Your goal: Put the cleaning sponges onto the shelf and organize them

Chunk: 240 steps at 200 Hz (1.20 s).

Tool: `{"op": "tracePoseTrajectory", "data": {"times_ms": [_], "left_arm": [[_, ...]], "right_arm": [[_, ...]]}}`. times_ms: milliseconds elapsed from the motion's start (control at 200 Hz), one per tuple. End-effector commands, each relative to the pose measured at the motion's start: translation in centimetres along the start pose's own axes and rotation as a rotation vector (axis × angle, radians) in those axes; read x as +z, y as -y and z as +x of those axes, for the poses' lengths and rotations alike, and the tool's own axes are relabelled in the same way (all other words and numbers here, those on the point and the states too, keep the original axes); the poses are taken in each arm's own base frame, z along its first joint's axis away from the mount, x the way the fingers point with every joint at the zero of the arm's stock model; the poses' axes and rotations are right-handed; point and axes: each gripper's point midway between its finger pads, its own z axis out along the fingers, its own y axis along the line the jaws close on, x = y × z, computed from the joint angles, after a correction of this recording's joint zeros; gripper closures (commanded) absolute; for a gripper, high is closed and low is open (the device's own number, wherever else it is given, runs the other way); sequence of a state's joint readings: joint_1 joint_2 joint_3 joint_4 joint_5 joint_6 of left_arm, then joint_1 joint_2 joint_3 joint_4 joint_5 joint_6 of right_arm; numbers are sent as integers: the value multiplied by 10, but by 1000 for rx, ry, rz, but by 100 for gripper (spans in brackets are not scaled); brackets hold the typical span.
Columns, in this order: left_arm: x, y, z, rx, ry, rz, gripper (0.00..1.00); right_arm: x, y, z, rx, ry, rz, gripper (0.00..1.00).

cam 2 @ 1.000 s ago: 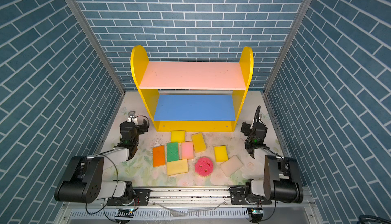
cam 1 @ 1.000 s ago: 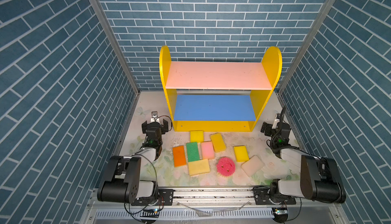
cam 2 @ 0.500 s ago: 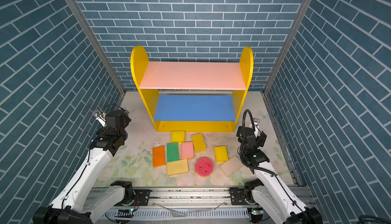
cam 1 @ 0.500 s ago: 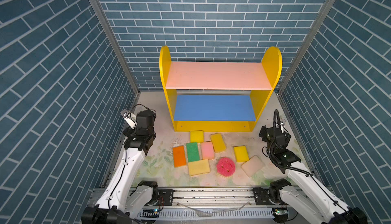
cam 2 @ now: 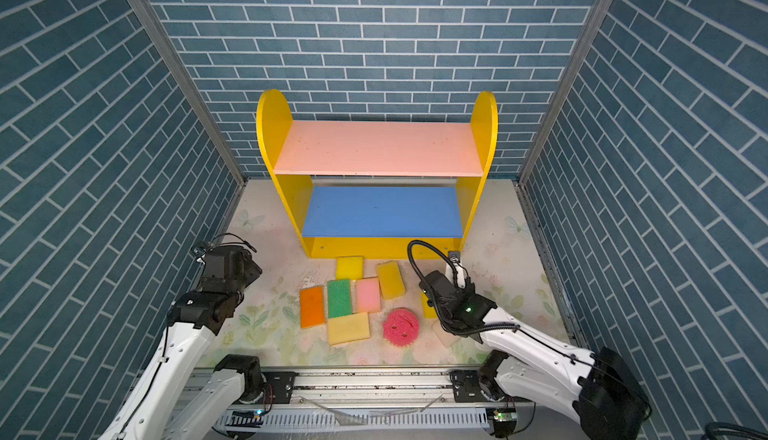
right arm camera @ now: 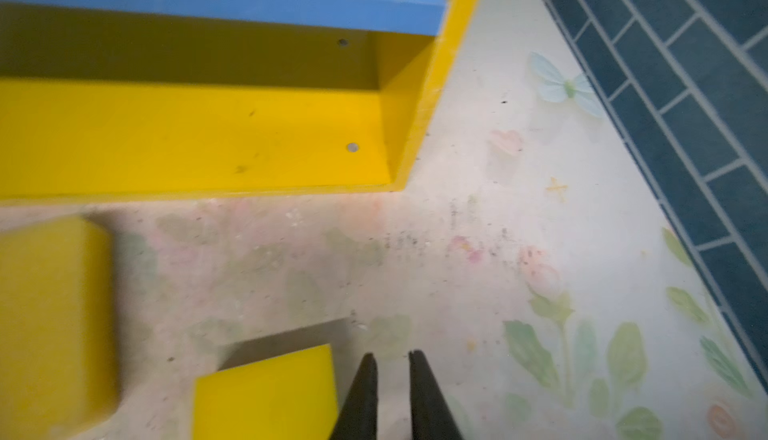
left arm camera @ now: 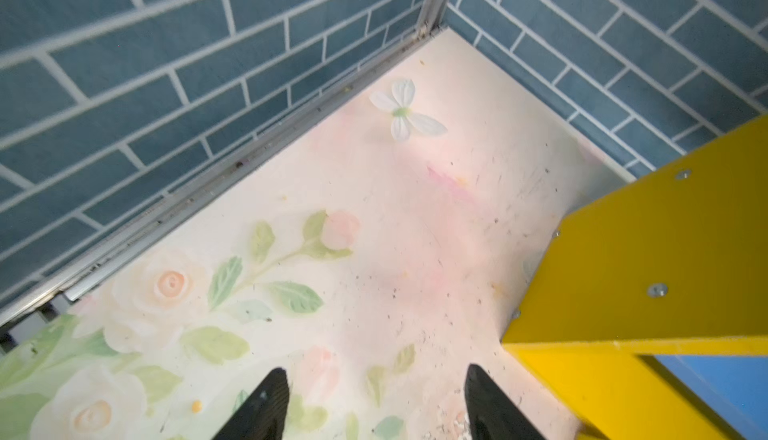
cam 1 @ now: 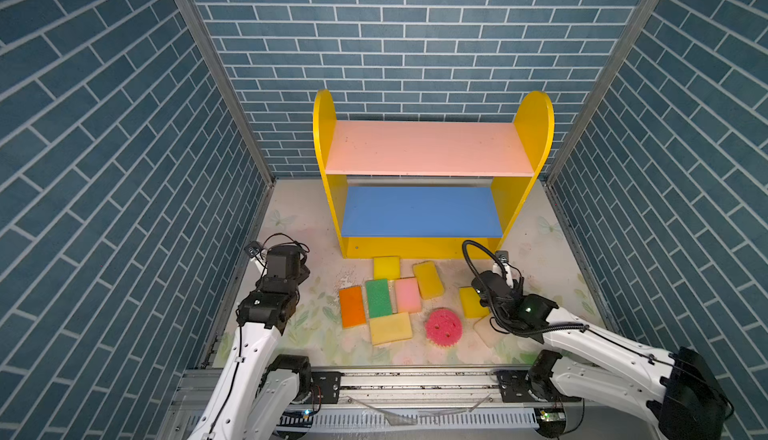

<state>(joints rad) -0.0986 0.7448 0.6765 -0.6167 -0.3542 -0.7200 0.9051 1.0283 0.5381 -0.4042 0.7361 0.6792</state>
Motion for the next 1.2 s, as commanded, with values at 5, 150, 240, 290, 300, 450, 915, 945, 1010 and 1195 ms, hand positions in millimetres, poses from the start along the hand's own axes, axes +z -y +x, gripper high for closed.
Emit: {"op": "tracePoseTrajectory", "data": {"times_ms": [5, 150, 240, 290, 300, 450, 915, 945, 1010, 1195], "left_arm": [[0, 12, 21, 32, -90, 91, 32], [4, 14, 36, 33, -150, 107, 32], [8, 14, 46, 26, -181, 116, 36], [11, 15, 52, 32, -199, 130, 38], [12, 15, 53, 34, -202, 130, 38], [18, 14, 68, 41, -253, 130, 41], [18, 9, 91, 35, -292, 177, 40], [18, 8, 93, 30, -293, 181, 40], [18, 9, 95, 25, -293, 194, 39], [21, 11, 98, 15, -305, 199, 39]], "right_arm": [[-2, -46, -13, 53, 6, -108, 85], [2, -107, -8, -12, -52, -243, 86], [-4, -142, -6, -73, -74, -313, 86], [-9, -160, -6, -96, -82, -347, 86], [-10, -163, -6, -100, -83, -353, 86], [-24, -204, 4, -146, -104, -457, 84], [-34, -301, 21, -166, -169, -657, 75], [-34, -305, 19, -165, -168, -659, 75], [-30, -308, 17, -165, -164, -643, 75], [-6, -303, 15, -126, -231, -596, 75]]}}
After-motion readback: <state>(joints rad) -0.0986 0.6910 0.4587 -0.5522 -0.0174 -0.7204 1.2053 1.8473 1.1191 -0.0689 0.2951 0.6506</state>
